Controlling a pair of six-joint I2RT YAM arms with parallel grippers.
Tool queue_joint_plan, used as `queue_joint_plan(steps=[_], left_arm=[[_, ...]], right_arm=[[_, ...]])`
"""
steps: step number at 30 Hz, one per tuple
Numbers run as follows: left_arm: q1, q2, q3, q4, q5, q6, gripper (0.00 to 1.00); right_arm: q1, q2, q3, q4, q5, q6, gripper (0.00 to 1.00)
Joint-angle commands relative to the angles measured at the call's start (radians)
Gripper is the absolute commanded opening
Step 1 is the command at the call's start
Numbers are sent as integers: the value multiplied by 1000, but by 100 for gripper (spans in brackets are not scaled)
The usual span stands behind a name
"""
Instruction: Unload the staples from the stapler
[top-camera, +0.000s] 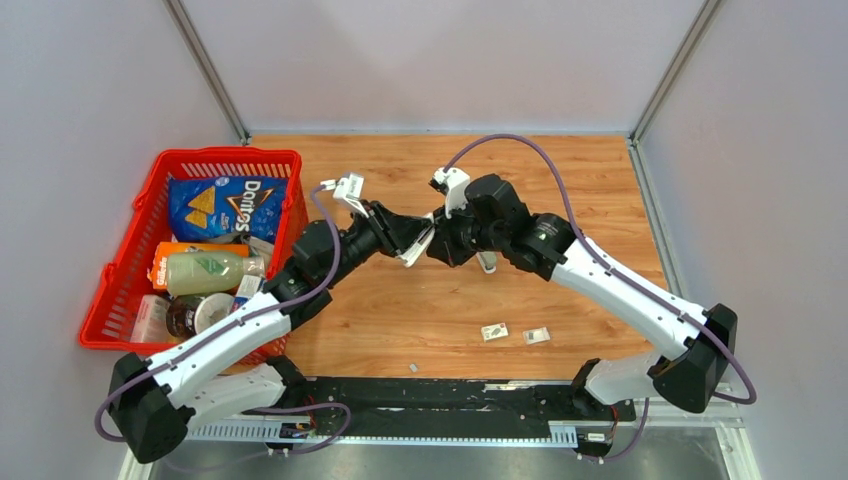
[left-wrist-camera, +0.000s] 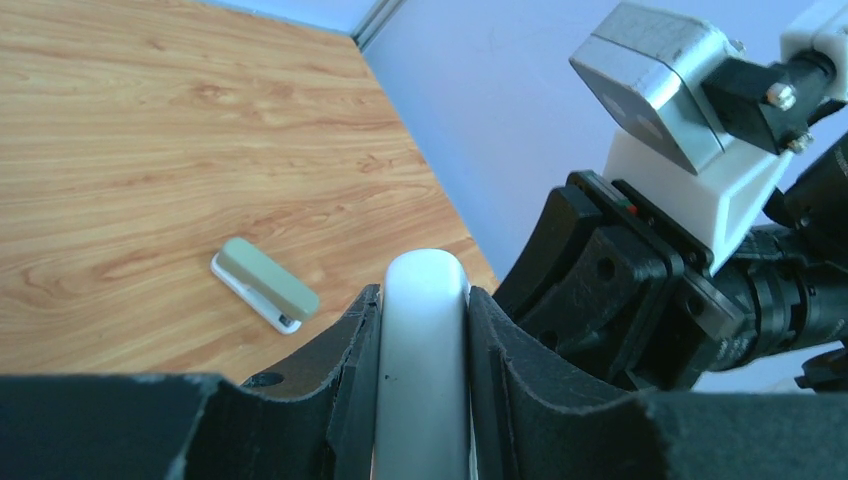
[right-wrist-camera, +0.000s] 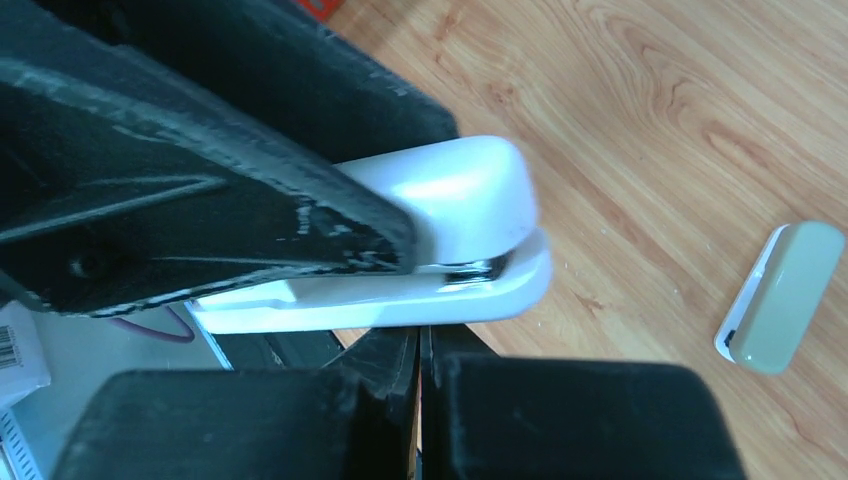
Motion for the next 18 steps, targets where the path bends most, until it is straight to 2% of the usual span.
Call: queue_joint_plan(steps=[1, 6, 11, 13, 18], left_arm=[[-218, 102, -36, 129, 550, -176, 0], [-288, 180, -19, 245, 595, -211, 0], [-322, 211, -7, 258, 604, -204, 0], [-322, 188, -4, 232, 574, -181, 0], [-321, 122, 44, 2, 472, -38, 0]], right_arm=[[27, 26, 121, 574, -67, 13, 0], [24, 30, 158, 615, -82, 5, 0], [26, 26, 194, 591, -81, -13, 0], [26, 11, 184, 588, -70, -21, 0], [26, -34, 131, 553, -50, -33, 0]])
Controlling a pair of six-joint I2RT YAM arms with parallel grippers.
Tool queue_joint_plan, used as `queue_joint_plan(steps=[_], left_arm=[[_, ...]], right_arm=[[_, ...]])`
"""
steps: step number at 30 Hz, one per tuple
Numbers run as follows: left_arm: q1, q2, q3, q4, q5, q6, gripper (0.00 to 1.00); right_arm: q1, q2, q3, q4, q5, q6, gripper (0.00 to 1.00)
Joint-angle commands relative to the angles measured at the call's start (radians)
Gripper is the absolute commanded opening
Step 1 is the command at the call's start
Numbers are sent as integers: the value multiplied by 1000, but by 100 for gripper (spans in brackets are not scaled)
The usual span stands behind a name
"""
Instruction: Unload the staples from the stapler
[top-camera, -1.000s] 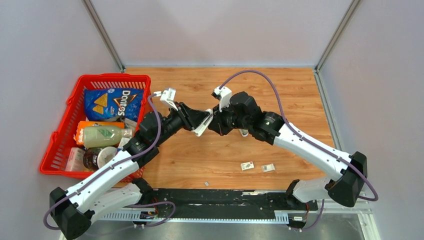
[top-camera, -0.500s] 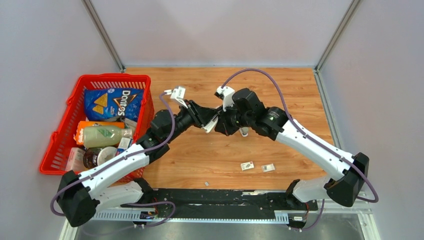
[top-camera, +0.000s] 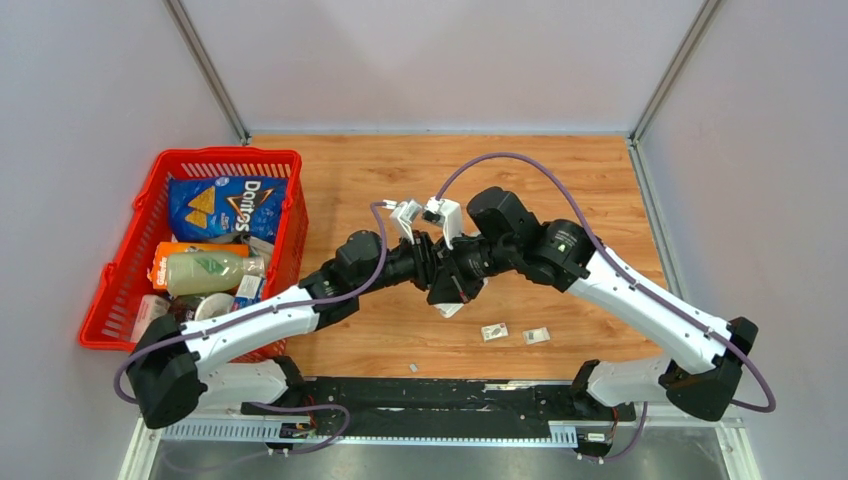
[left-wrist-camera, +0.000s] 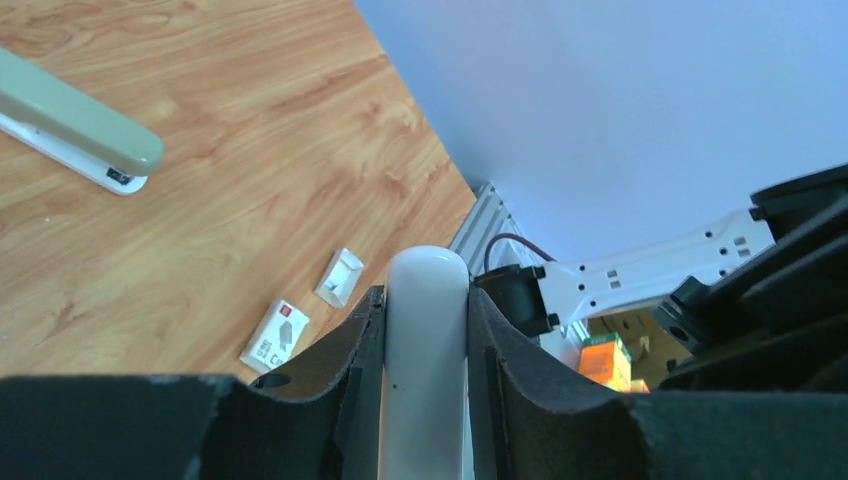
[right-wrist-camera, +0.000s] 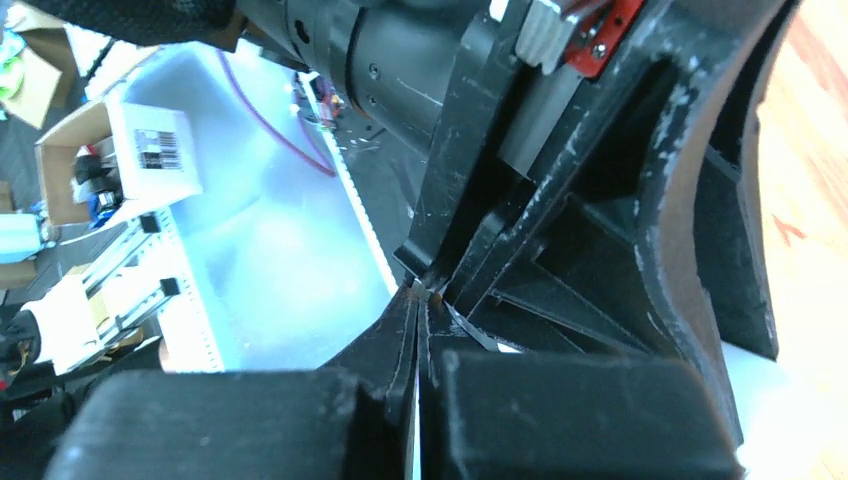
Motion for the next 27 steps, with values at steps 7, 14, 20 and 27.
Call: queue_joint_plan(steps=[7, 14, 20, 27], left_arm=[[-162, -158, 171, -417, -1, 254, 0], [-156, -125, 336, -684, -357, 435, 0], [-69, -48, 384, -708, -512, 459, 0], [75, 24, 413, -680, -587, 487, 0]], right_arm=[[-44, -87, -71, 762, 228, -54, 0], [-45, -205, -172, 637, 298, -69, 0], [-45, -285, -249, 548, 396, -36, 0], [-45, -325, -347, 445, 563, 46, 5]])
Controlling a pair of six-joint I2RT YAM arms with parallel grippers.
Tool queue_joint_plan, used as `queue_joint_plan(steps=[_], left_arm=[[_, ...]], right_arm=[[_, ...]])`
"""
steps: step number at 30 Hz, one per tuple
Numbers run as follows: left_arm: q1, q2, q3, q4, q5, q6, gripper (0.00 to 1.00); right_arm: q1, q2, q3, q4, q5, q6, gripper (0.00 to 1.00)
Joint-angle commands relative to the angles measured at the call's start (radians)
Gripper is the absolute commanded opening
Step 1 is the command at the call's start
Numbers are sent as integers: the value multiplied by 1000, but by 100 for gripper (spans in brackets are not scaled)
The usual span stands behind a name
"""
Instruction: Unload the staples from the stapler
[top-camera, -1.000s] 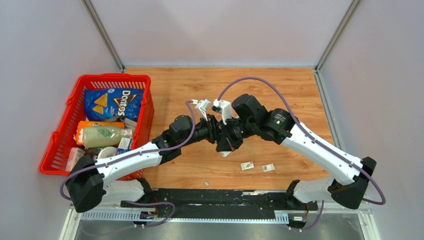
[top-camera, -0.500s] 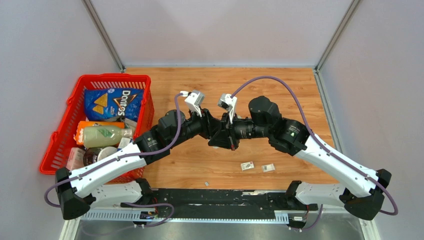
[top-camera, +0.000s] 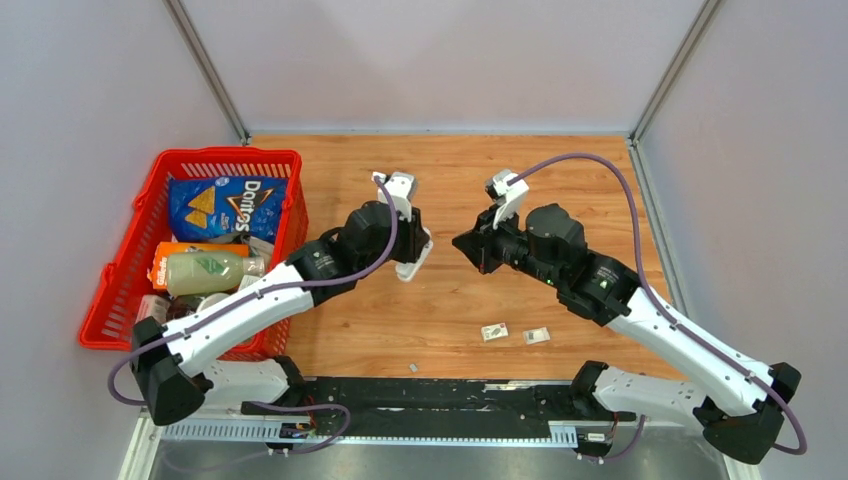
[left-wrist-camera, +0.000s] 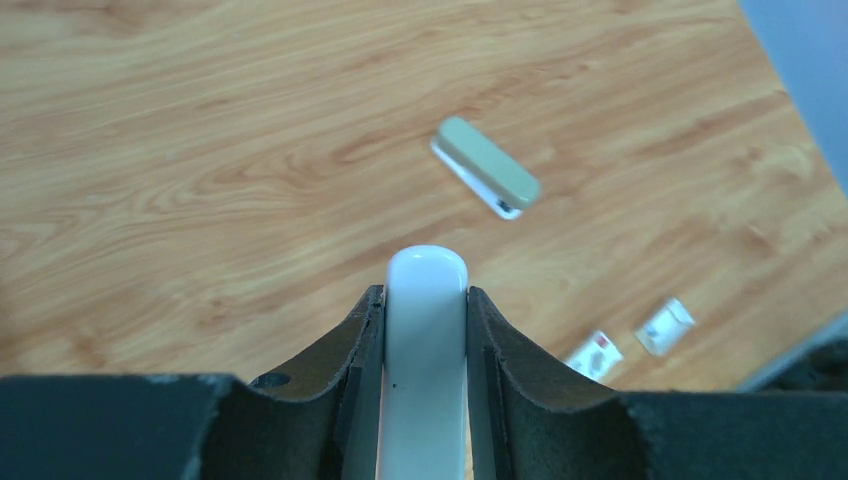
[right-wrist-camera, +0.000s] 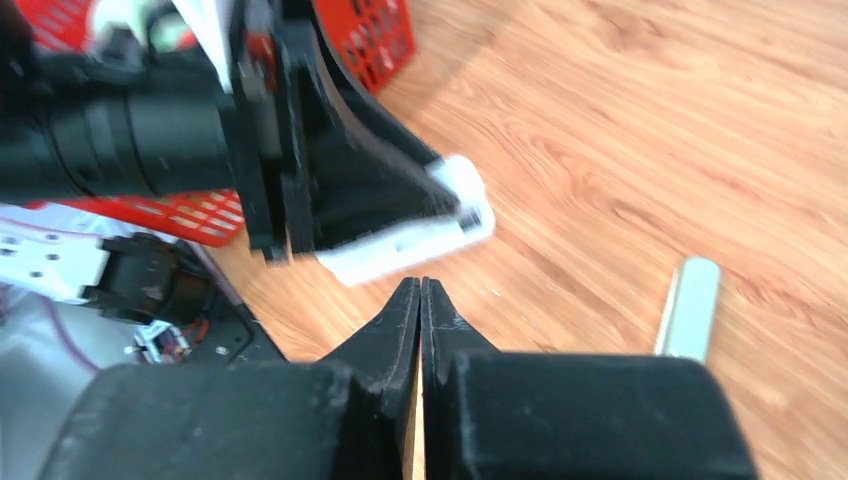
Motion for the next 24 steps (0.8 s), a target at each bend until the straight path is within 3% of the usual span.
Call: queue_joint_plan(steps=[1, 8, 15, 17, 24], left_arm=[[89, 32, 59, 11, -76, 53, 0], [287, 134, 85, 73, -18, 49, 0], [376, 291, 135, 188, -4, 122, 0], [390, 354, 148, 227, -4, 133, 0], [417, 572, 203, 314, -24, 121, 0]], right_arm=[[3, -34, -69, -28, 172, 64, 6], [1, -38, -204, -39, 266, 171, 10], [1, -61, -298, -15, 269, 242, 29], [0, -70, -317, -7, 260, 240, 41], [0, -101, -364, 11, 215, 236, 64]])
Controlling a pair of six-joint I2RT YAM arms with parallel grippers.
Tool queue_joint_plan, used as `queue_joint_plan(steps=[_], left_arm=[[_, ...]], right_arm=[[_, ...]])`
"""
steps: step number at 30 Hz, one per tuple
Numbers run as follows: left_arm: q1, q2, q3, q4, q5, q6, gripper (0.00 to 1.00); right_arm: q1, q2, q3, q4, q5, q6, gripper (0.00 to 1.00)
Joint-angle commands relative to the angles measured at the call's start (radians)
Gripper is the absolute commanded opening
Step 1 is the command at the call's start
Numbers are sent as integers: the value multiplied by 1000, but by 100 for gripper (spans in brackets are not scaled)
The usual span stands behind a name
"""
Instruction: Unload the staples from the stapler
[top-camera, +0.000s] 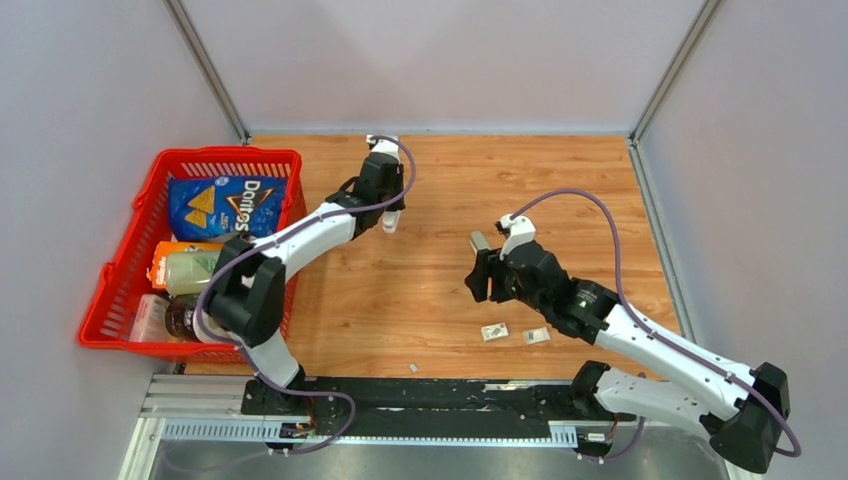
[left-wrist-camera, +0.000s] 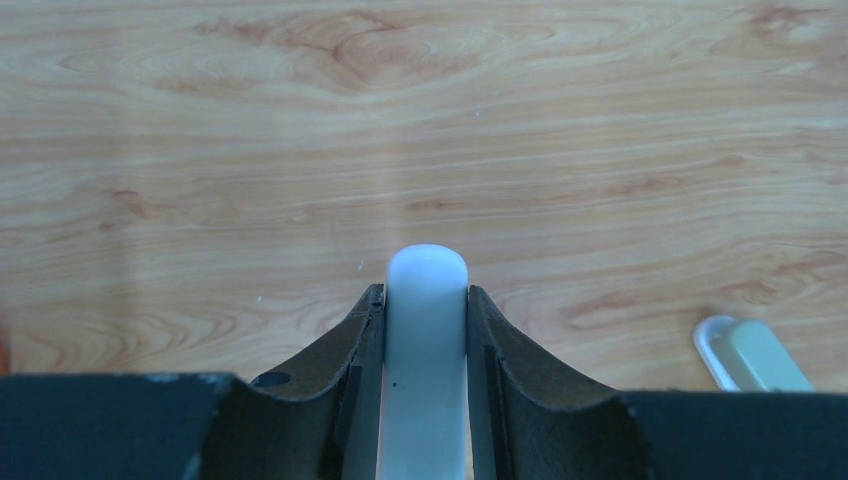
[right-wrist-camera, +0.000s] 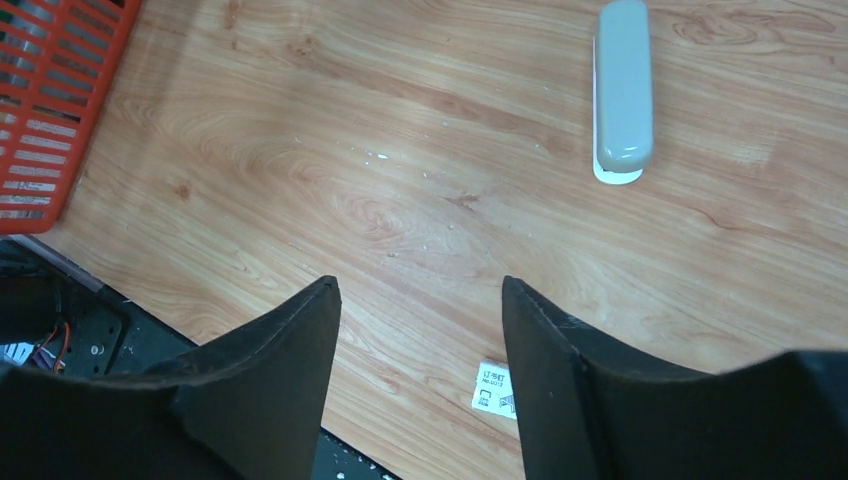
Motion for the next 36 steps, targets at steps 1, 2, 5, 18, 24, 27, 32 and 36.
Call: queue_joint_plan(steps=[1, 2, 5, 18, 24, 27, 32, 36], left_arm=[[21, 124, 68, 114, -17, 7, 0], [23, 148, 76, 116, -20, 3, 0], [26, 229, 99, 131, -26, -13, 0], [27, 338, 133, 94, -55, -48, 23], [29, 324, 93, 87, -30, -59, 42], [27, 310, 70, 90, -7, -62, 55], [29, 268, 32, 90, 5, -67, 62], [29, 206, 16, 57, -10, -48, 64]], right_arm=[[0, -38, -17, 58, -25, 15, 65], [0, -39, -22, 58, -28, 15, 67], [1, -44, -25, 57, -35, 10, 70], [0, -35, -17, 55, -42, 5, 85], [1, -36, -11, 54, -51, 18, 87], [0, -38, -7, 49, -60, 24, 88], [0, -39, -3, 34, -63, 31, 89], [1, -49, 15, 3, -46, 25, 90]])
